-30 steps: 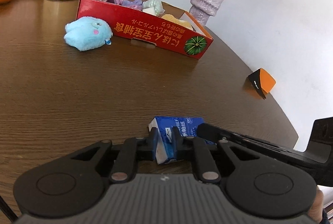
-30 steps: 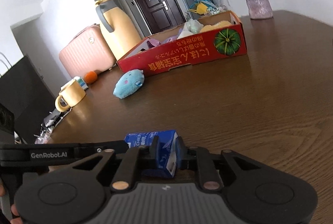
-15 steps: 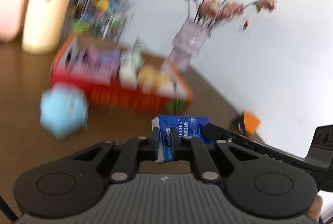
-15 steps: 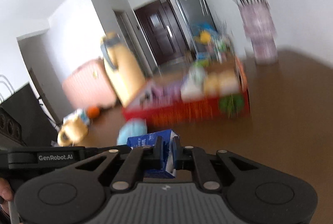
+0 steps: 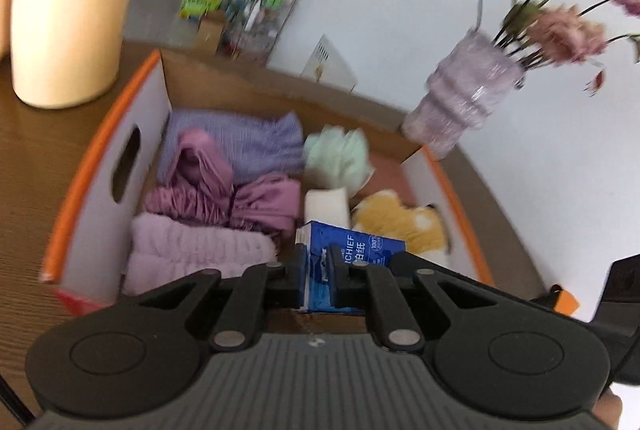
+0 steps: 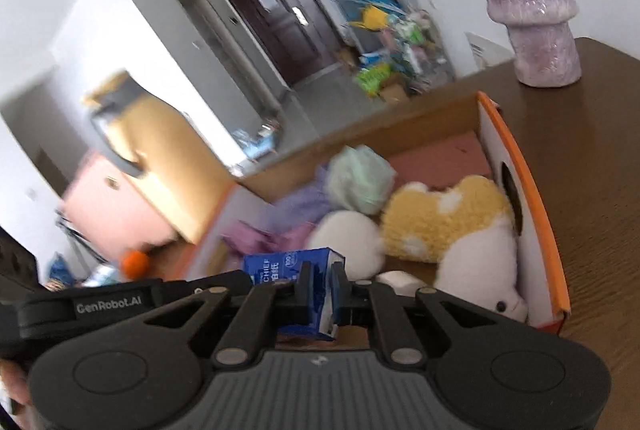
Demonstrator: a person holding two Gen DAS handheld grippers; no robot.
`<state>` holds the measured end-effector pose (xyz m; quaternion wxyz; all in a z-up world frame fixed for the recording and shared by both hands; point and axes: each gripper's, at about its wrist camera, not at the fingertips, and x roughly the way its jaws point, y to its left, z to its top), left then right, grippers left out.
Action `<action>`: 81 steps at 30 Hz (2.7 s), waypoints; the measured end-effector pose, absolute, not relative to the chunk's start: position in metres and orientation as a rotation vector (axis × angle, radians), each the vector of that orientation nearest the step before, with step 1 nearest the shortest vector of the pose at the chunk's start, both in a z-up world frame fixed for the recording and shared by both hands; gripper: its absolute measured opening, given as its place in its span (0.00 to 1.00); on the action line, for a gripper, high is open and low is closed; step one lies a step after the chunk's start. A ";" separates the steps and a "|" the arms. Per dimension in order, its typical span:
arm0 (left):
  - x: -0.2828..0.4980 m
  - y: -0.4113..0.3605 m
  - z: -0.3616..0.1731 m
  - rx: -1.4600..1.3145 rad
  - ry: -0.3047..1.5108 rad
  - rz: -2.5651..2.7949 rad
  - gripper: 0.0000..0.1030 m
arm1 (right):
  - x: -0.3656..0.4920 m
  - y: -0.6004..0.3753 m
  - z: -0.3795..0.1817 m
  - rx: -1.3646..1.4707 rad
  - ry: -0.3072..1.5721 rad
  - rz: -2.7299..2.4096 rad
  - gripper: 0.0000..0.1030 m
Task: Organize soft objects
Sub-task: 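Carry the milk carton with both tools into the box and release, then move both tools back to the light-blue plush toy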
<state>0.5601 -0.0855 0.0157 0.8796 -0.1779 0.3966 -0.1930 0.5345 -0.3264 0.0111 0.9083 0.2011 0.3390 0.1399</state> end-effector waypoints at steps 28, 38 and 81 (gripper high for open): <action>0.380 -0.070 0.092 0.005 0.275 -0.116 0.83 | 0.382 -0.319 0.093 0.000 0.283 0.145 0.95; 0.324 -0.067 0.084 0.008 0.205 -0.116 0.86 | 0.320 -0.310 0.083 0.002 0.189 0.089 0.96; 0.095 0.012 0.006 -0.037 0.283 -0.031 1.00 | 0.100 -0.284 0.001 0.053 0.306 0.191 0.98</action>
